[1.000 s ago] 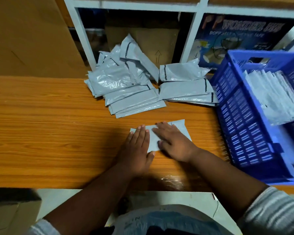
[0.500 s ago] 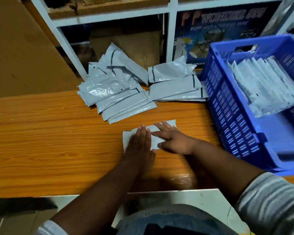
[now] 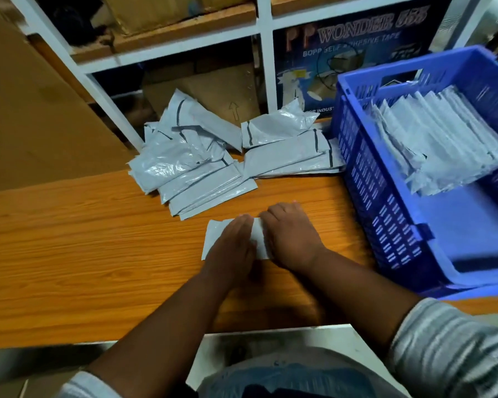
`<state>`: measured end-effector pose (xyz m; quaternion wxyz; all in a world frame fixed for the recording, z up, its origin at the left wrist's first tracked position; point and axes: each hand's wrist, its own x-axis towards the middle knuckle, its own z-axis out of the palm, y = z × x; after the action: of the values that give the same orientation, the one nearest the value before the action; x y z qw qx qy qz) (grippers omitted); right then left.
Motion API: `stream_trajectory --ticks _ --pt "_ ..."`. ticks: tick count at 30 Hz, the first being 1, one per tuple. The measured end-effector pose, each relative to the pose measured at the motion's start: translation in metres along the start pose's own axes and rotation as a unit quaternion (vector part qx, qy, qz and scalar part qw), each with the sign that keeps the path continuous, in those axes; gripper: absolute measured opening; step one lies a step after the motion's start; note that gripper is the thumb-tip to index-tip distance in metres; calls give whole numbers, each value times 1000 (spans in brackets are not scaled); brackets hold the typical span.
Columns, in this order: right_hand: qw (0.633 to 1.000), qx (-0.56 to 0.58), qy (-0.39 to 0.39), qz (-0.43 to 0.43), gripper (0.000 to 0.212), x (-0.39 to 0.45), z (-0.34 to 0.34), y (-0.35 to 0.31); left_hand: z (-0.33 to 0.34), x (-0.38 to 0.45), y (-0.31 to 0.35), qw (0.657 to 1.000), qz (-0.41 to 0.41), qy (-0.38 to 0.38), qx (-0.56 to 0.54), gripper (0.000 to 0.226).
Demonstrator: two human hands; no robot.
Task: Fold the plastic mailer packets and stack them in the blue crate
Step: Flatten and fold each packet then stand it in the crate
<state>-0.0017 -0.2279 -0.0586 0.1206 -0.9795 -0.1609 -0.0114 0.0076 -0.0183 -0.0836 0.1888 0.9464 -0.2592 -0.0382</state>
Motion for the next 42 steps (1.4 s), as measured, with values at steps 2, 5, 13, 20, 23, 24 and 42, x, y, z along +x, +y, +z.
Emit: stream_trajectory --ticks 2,5,13,20,23,24,42 --pt "998 49 -3 -37 64 11 7 -18 1 2 -8 1000 13 23 3 63" --pt "997 4 -42 -61 66 14 29 -21 4 -5 -31 998 -32 -11 50 70" --pt "994 -29 -76 68 77 -19 23 24 -19 -30 -77 986 -109 -46 115 90" --pt "999 -1 -30 -13 71 0 27 -25 -11 6 -21 991 57 16 120 70" --pt "998 -31 -54 19 71 -3 37 -25 -2 3 -37 991 12 -33 129 74" --pt "996 -50 -61 36 74 -8 38 -19 -2 -2 -48 990 -4 -45 133 78" --pt "993 -12 6 114 85 -18 20 -20 -15 13 -93 998 59 29 20 77"
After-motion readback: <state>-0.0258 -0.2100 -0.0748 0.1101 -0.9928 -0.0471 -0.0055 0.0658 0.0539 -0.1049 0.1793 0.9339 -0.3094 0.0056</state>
